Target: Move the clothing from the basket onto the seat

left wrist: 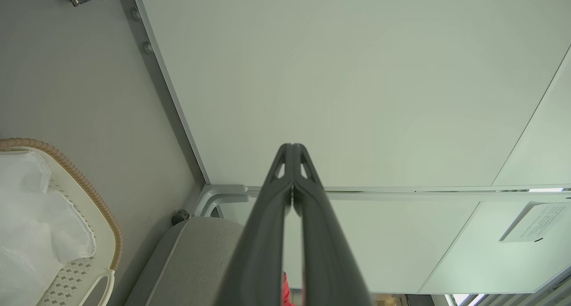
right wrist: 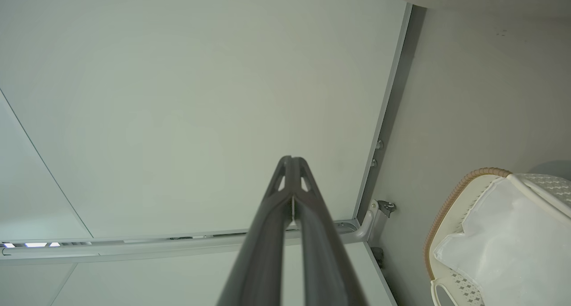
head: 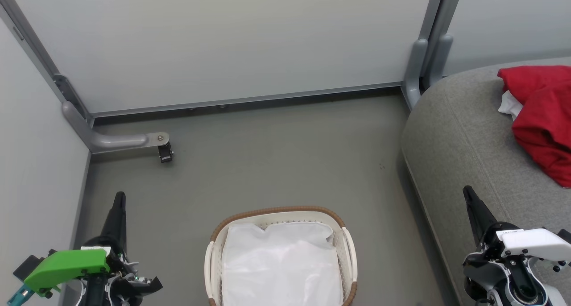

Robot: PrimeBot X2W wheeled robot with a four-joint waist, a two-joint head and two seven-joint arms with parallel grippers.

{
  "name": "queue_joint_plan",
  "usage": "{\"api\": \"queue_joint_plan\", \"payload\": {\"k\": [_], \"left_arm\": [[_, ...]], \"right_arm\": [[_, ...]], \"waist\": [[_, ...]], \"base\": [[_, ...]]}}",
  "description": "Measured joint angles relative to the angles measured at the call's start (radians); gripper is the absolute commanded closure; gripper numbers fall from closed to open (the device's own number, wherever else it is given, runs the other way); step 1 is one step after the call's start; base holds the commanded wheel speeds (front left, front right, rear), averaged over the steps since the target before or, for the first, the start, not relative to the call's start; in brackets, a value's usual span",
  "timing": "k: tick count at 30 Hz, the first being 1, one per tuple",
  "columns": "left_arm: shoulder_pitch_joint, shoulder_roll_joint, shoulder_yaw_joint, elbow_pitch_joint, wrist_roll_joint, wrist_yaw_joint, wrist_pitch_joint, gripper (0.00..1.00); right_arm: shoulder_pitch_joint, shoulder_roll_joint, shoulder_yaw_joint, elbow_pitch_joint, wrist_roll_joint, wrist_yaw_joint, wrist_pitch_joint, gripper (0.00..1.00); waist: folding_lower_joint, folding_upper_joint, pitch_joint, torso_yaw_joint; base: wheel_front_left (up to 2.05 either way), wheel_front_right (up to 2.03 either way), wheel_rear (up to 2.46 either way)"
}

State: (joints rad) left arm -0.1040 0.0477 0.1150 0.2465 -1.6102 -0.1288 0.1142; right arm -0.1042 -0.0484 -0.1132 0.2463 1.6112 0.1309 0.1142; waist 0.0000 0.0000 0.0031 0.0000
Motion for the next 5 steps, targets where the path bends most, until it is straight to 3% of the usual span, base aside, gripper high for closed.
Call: {"api": "queue_joint_plan", "payload": {"k": [5], "left_arm": [[0.0,0.0,0.0,0.0,0.0,0.0,0.0,1.0]], "right_arm": [[0.0,0.0,0.0,0.0,0.0,0.0,0.0,1.0]], "waist": [[0.0,0.0,0.0,0.0]], "base": [[0.0,0.0,0.0]]}}
